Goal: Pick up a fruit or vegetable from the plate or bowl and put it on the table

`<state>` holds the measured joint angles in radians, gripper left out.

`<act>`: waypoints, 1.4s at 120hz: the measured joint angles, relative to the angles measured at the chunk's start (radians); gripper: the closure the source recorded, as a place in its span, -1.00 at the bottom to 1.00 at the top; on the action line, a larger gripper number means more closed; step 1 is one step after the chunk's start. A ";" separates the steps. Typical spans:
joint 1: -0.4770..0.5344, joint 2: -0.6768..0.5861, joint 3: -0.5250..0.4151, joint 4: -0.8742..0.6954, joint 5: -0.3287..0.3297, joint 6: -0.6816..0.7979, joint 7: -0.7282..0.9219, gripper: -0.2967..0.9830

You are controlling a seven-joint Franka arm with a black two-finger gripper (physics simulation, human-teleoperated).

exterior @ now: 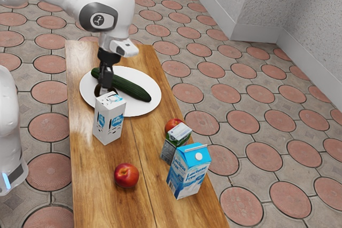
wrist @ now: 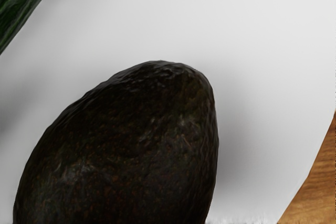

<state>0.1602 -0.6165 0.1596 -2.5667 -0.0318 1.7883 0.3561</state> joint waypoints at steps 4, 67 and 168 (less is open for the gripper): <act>0.000 0.001 0.000 0.000 -0.002 -0.003 -0.001 -0.53; -0.010 0.008 0.000 -0.051 -0.077 0.084 -0.035 -0.51; -0.013 -0.011 -0.001 -0.088 -0.088 0.212 -0.109 -0.12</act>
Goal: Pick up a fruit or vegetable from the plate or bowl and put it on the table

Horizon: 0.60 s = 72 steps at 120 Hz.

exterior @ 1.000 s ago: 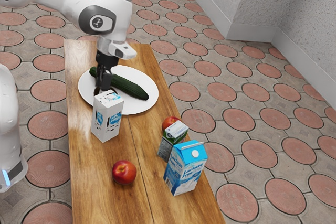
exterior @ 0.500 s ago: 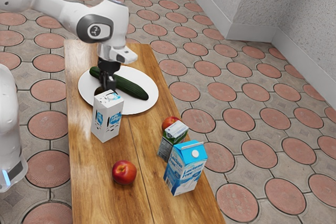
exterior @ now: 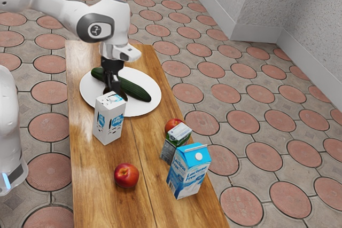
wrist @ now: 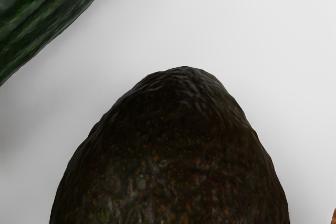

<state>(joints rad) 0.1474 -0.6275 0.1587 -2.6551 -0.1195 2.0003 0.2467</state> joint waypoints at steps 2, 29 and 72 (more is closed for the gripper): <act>0.001 -0.004 0.000 0.001 0.000 0.006 -0.002 -0.11; 0.014 -0.037 -0.002 0.016 0.011 0.143 -0.020 -0.07; 0.302 -0.032 -0.029 0.039 0.054 0.307 -0.043 -0.08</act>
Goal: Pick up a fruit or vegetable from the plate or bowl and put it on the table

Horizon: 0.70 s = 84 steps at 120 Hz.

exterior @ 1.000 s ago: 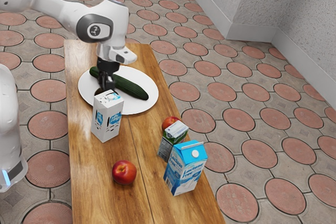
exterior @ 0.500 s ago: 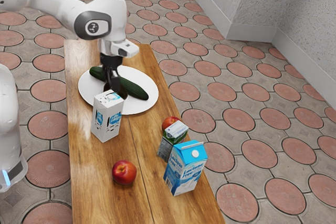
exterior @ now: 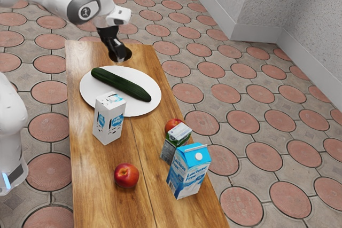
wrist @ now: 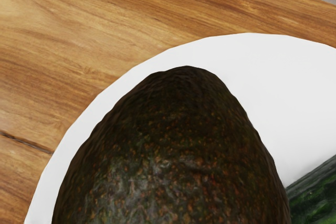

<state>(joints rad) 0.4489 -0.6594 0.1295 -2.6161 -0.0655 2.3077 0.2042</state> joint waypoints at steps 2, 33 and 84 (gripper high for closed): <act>0.013 0.000 0.001 0.000 0.001 0.002 -0.001 -0.08; 0.147 0.005 0.017 0.007 0.117 0.051 -0.011 -0.08; -0.063 0.093 0.369 -0.018 0.269 0.199 -0.028 -0.08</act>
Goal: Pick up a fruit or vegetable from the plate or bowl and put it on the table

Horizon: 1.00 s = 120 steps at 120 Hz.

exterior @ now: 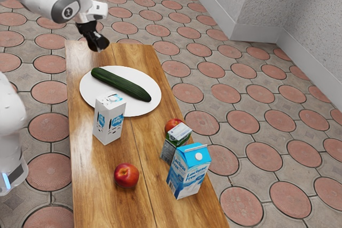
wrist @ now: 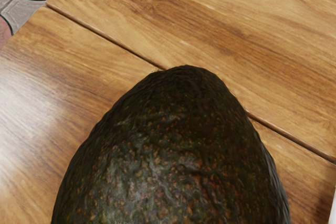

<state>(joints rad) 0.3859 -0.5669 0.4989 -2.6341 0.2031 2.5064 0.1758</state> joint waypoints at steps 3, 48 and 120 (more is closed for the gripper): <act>-0.009 0.005 0.011 0.000 0.008 0.010 -0.001 -0.08; -0.108 0.069 0.120 -0.012 0.070 0.113 -0.020 -0.08; 0.332 -0.017 -0.657 0.546 -0.110 -0.453 -0.033 -0.49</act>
<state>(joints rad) 0.7182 -0.5837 -0.1576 -2.0880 0.0932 2.0537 0.1426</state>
